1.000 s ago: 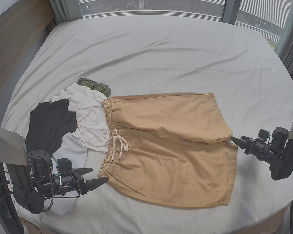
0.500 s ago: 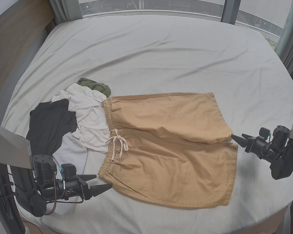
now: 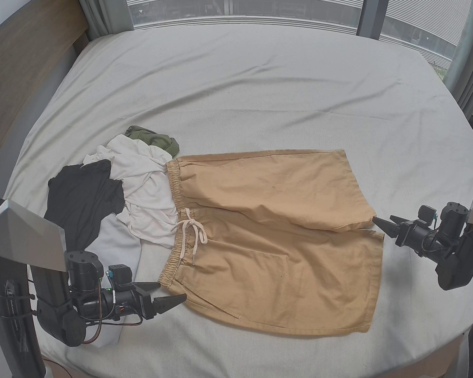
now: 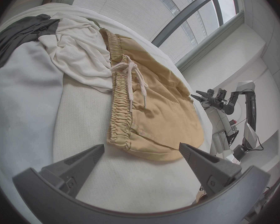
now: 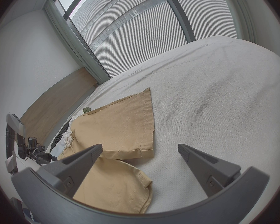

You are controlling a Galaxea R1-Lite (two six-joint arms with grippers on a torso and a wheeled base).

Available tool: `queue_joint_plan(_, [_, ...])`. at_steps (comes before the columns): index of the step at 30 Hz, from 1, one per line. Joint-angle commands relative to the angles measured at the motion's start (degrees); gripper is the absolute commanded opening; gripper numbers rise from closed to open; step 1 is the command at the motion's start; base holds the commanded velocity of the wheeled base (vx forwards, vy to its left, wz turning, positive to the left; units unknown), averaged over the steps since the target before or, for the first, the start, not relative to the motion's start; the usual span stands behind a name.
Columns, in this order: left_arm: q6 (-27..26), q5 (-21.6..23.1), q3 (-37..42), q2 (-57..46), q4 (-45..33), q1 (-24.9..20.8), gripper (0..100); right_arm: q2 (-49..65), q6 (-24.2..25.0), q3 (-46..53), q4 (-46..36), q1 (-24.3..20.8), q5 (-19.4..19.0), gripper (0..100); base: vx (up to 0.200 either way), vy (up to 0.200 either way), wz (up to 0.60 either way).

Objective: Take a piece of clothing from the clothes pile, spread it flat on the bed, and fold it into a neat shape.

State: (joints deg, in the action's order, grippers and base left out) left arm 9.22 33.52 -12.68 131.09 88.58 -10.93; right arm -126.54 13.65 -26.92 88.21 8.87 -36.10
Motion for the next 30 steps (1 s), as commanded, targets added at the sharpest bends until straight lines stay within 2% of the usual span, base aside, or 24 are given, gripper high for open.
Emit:
queue_joint_plan(1, [1.0, 0.0, -1.7, 0.8, 0.1, 0.0, 100, 0.0, 0.0, 0.2, 0.0, -0.3, 0.1, 100, 0.000, 0.000, 0.00])
queue_joint_plan(8, [1.8, 0.0, -2.8, 1.0, 0.0, -0.1, 100, 0.0, 0.0, 0.2, 0.0, -0.4, 0.1, 100, 0.000, 0.000, 0.00])
queue_joint_plan(9, [1.8, 0.0, -2.8, 1.2, 0.1, -0.1, 0, -0.1, 0.0, 0.2, 0.0, -0.3, 0.1, 100, 0.000, 0.000, 0.00])
queue_joint_plan(22, [1.7, 0.0, -4.4, 2.3, 0.1, 0.5, 0, 1.9, -1.2, 5.1, -0.1, -1.8, -0.2, 100, 0.000, 0.000, 0.00])
queue_joint_plan(30, [1.6, 0.0, -4.3, 2.1, 0.1, 0.3, 0, 2.1, -4.2, 10.0, -0.1, -3.0, -0.3, 100, 0.000, 0.000, 0.00])
